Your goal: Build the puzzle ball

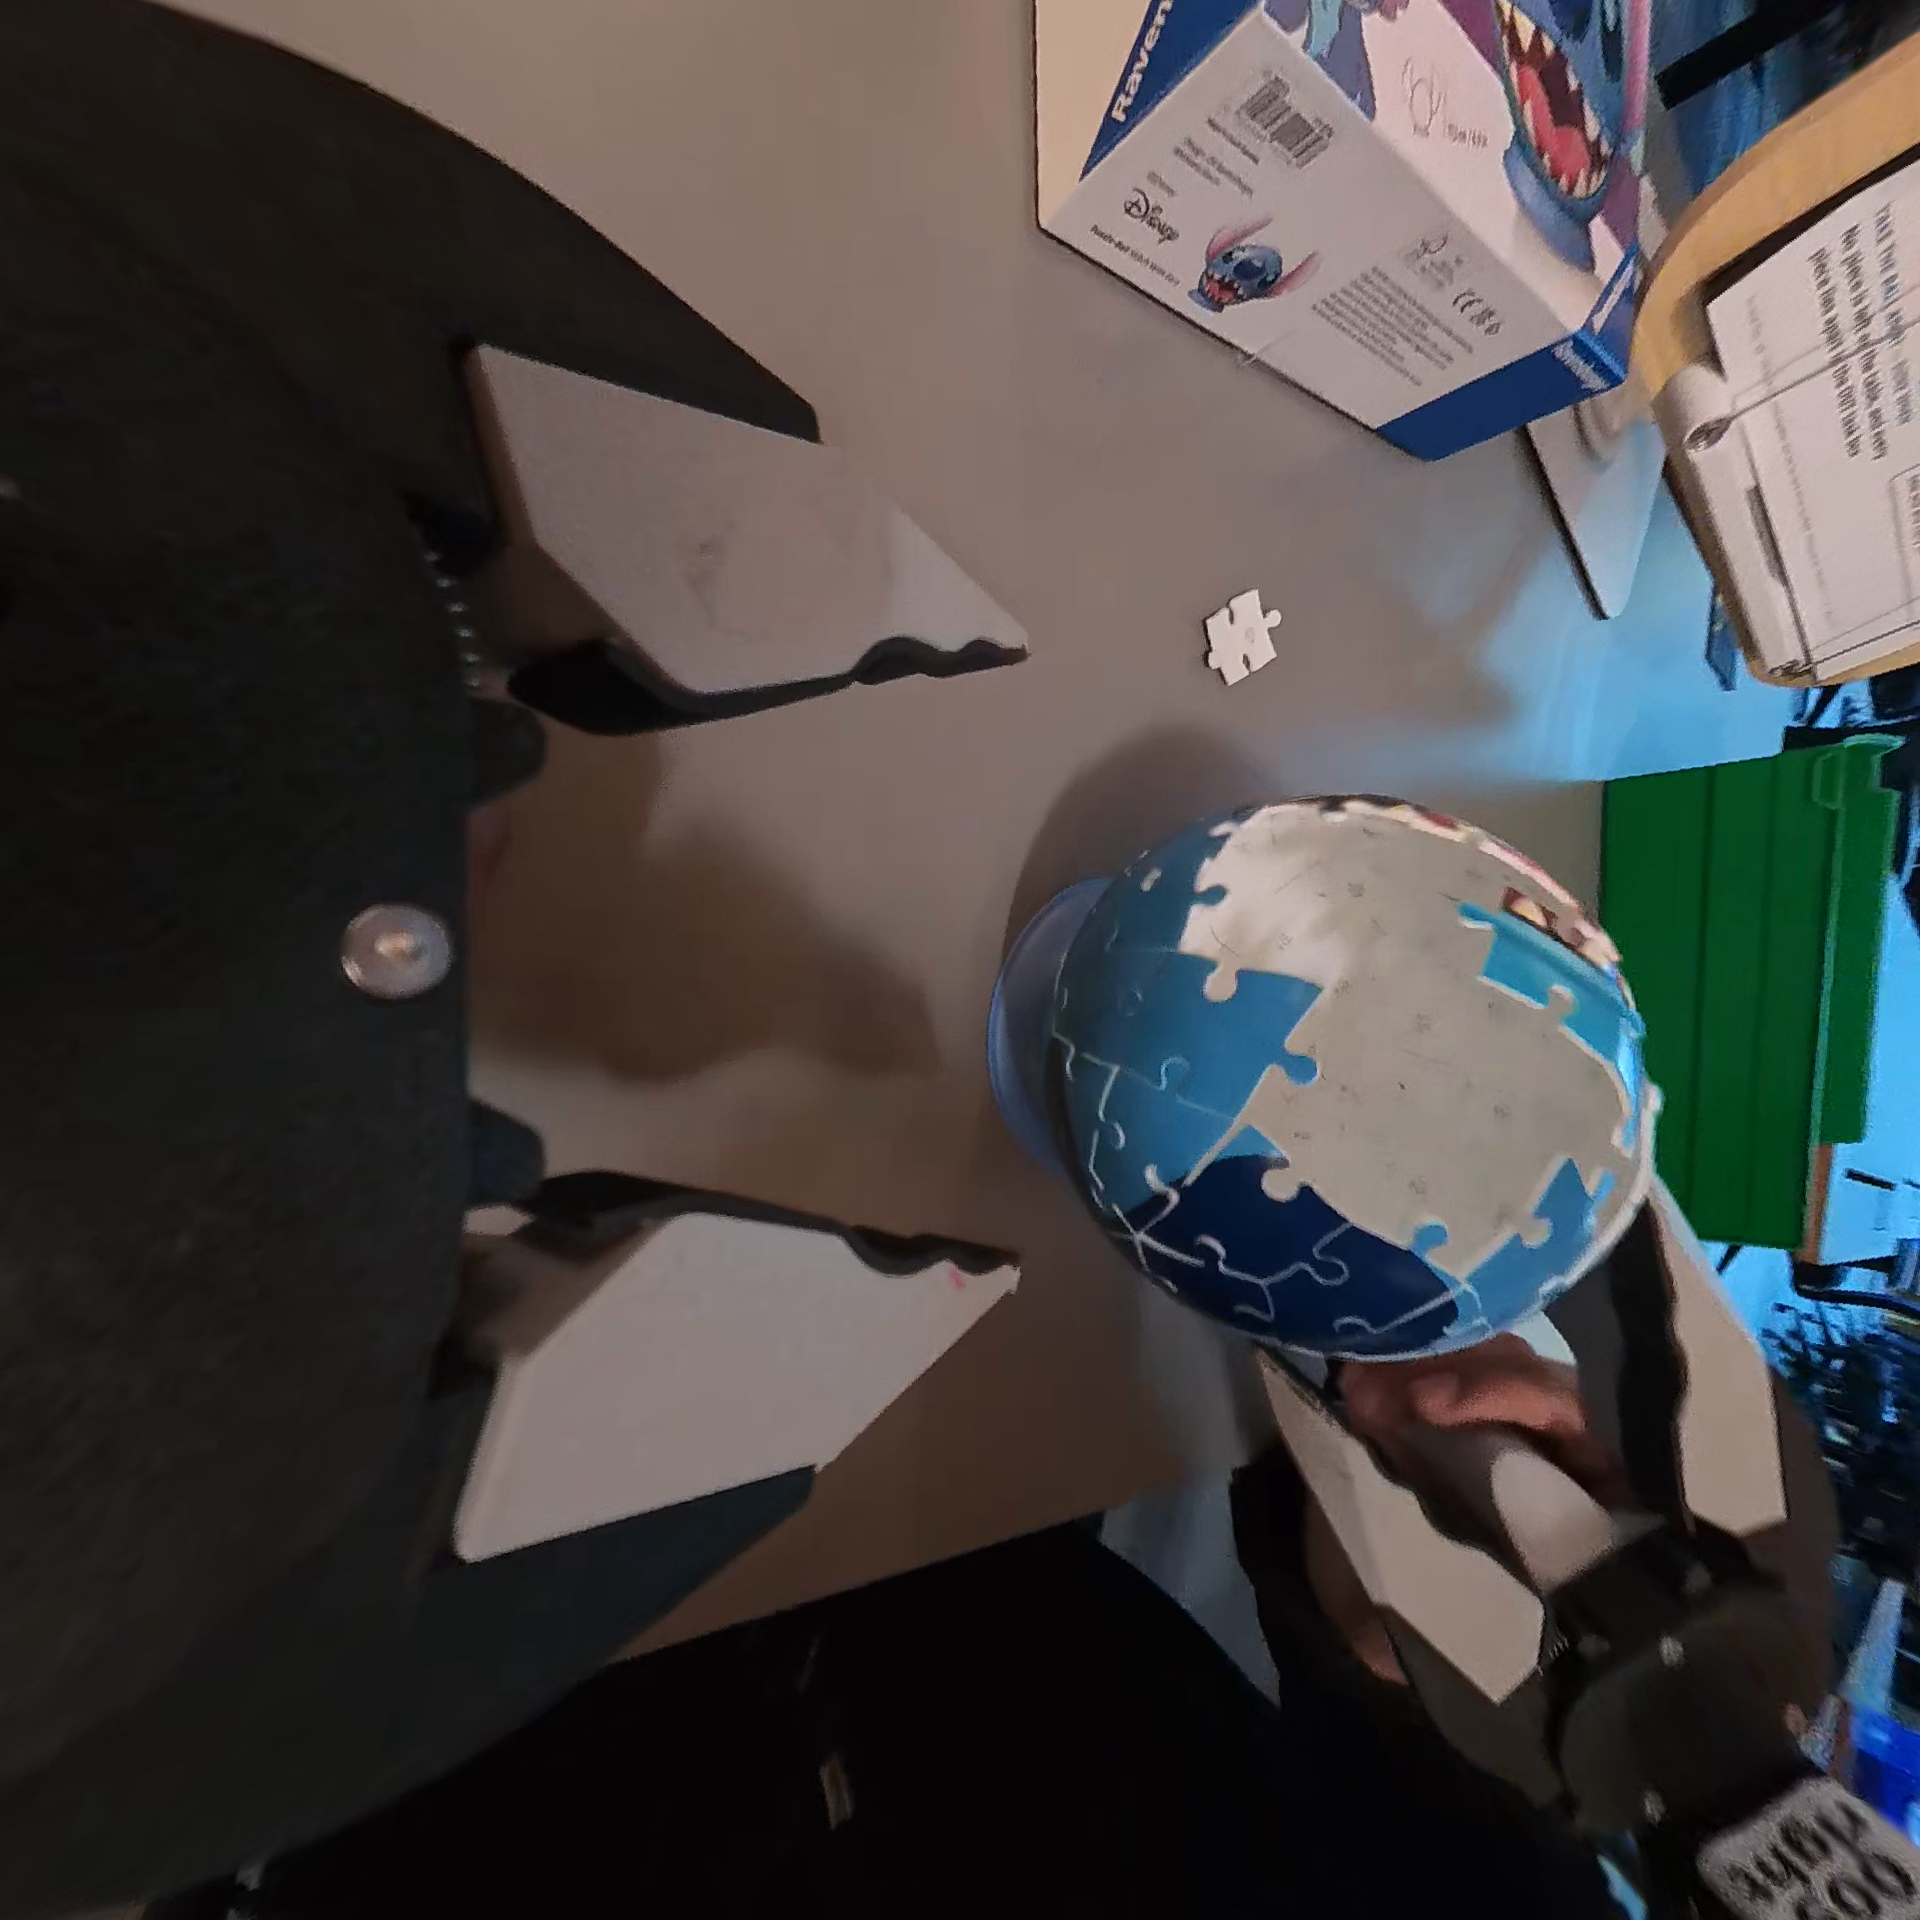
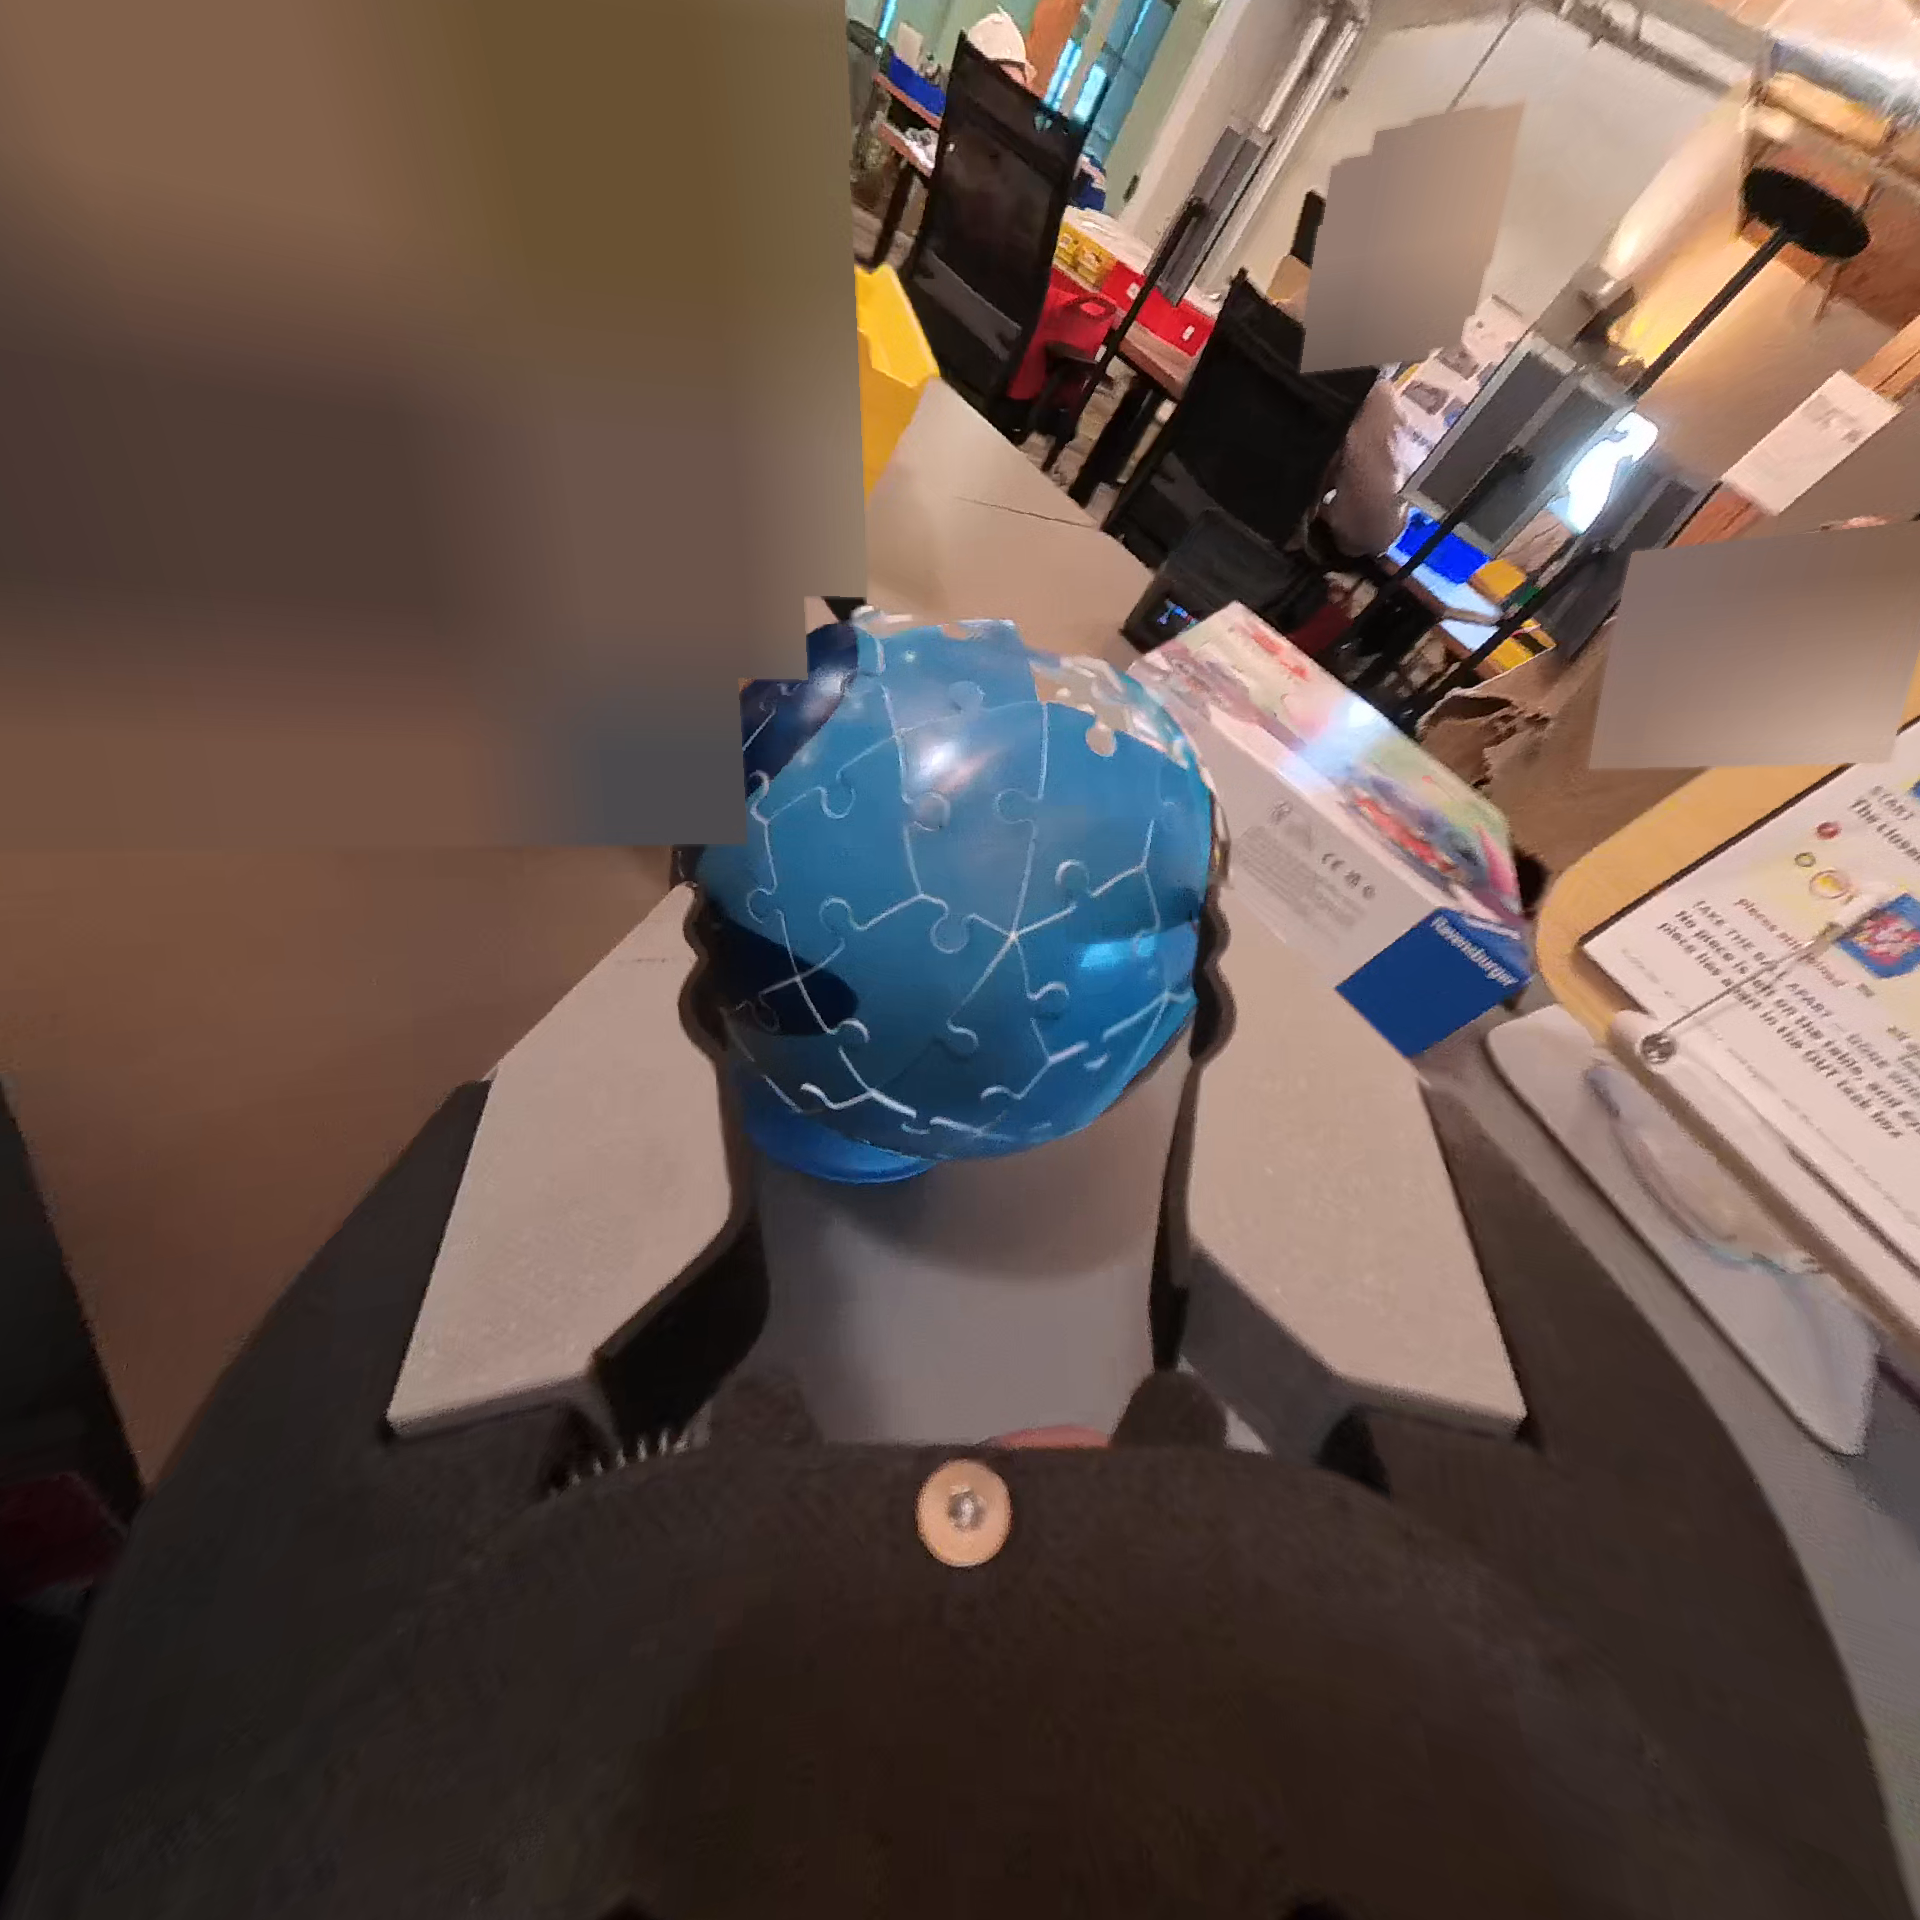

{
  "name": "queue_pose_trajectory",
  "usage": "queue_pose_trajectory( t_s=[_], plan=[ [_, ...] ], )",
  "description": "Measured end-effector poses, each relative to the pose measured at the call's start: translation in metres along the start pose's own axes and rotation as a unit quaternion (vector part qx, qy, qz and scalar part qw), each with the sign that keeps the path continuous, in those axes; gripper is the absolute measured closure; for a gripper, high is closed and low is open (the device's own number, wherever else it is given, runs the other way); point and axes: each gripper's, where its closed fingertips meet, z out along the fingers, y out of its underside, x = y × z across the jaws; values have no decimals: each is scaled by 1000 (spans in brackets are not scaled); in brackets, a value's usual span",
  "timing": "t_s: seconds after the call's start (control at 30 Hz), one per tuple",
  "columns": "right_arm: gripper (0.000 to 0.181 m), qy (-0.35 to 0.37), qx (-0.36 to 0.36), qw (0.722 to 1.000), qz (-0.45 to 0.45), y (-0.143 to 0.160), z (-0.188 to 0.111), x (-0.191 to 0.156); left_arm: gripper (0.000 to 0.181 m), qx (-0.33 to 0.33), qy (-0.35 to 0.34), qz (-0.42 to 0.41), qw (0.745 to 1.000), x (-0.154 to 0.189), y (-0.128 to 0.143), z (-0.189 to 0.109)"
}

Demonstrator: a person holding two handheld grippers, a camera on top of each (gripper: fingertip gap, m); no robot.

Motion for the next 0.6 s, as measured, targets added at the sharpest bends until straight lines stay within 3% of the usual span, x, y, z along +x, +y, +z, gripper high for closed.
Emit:
queue_pose_trajectory(
  t_s=[0.2, 0.5, 0.6],
  plan=[
    [89, 8, -19, 999, 46, 18, -5, 28, 78, 16, -2, -25, 1000, -7, -2, -9],
    [91, 37, -33, 993, 103, 44, -8, 74, 78, -3, -34, 8, 999, -12, 3, -7],
    [89, -20, -30, 993, 115, 51, -6, 67, 78, -21, -59, 69, 996, -16, 4, 1]
  ],
)
